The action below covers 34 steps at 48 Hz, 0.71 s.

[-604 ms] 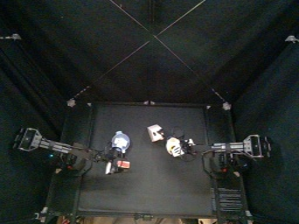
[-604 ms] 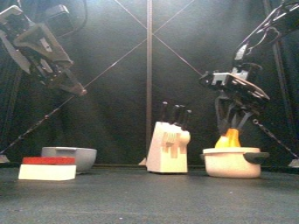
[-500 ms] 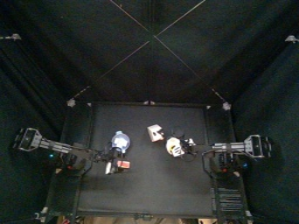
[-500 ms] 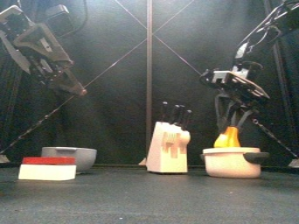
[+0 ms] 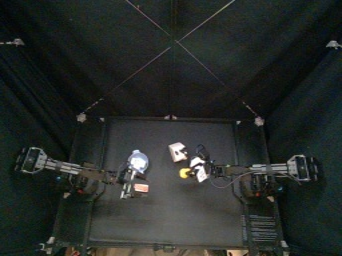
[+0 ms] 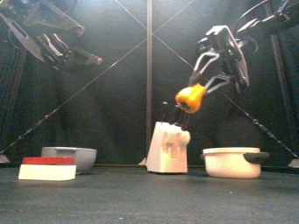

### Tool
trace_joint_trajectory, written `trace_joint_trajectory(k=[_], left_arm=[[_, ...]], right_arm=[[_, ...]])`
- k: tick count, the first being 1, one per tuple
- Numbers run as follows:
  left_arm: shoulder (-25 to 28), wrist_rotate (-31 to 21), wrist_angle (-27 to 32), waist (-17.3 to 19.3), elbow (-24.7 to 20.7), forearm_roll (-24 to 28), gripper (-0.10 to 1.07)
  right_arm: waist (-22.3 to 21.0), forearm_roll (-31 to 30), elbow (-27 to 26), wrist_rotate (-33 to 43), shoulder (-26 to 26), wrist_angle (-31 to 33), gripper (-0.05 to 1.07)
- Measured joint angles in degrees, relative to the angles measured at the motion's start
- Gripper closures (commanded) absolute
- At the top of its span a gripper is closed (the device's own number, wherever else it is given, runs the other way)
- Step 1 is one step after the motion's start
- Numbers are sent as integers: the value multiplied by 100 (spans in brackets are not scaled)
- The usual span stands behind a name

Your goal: Hand over squash

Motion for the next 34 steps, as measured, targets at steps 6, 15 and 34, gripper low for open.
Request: trace_joint_trajectory(k=[6,15,34], left_arm=[[255,281,-501,26,-26,-316,-6],[677,615,-1107,44,-185,-1178,-6],[1512,668,-2364,79,-360,-2496,-6]], right_arm=[[9,-308,-9,9,211,-905,30],[9,-721,-255,9,571,-1802,30],[0,-1037,-668,0,826,-2347,30]])
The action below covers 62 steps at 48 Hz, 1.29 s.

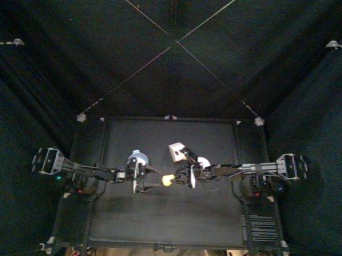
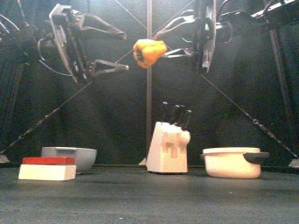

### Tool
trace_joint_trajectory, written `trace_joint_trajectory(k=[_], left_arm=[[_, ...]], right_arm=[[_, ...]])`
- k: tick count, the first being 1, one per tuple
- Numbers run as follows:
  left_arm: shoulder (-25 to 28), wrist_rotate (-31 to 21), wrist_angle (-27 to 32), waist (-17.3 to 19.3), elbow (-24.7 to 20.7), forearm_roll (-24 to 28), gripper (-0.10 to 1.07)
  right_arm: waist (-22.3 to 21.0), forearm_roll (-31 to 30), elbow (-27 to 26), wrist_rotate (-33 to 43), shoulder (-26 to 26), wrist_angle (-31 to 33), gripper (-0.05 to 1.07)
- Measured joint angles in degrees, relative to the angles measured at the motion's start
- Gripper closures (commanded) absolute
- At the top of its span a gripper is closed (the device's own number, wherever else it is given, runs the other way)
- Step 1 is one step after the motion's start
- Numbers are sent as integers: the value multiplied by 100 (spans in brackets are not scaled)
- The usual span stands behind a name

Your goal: Hand over squash

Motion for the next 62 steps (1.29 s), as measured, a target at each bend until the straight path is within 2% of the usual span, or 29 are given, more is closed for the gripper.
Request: trace_joint_trajectory(k=[7,23,54,62], left_arm=[[272,-9,-211,-9,-167,0,-6],[694,-26,-237,-88,-545,-9,-6],[1046,-18,-281,-114,-791,-114,-5],[1055,0,-352,-123,-791,-114,2]], right_arm=[[-9,0,-9,0,53,-88,30],[-26,-9,-18,0,62,-97,30],[-70,-18,-18,-9,97,-246,30],[-70,-18,-18,0,114,-255,30]])
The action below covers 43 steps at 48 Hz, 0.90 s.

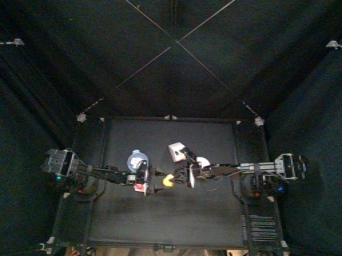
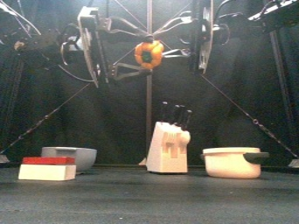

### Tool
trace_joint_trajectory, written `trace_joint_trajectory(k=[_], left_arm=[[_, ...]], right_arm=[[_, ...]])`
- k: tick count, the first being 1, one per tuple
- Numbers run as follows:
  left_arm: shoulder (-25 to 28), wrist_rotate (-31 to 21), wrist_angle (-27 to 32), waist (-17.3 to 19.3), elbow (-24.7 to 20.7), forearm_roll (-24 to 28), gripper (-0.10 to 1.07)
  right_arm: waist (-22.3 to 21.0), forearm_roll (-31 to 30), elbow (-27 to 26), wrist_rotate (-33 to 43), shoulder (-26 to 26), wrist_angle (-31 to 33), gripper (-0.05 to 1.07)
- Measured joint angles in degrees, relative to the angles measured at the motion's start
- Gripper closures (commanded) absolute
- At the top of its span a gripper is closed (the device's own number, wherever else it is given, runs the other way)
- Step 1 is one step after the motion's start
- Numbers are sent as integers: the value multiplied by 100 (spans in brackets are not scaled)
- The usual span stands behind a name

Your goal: Hand over squash

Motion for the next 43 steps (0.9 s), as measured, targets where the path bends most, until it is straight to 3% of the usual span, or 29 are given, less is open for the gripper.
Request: trace_joint_trajectory(k=[15,21,34,43], left_arm=[[0,-9,-18,0,0,18,19],[-9,-9,-18,9,18,18,19],[-35,-18,44,18,176,18,19],[-53,-18,88,26,193,9,19]], right_arm=[[-9,-9,0,0,9,9,28],[-9,-9,0,-9,9,0,25],[-9,-114,0,0,18,0,8],[-9,-114,0,0,9,-9,5]])
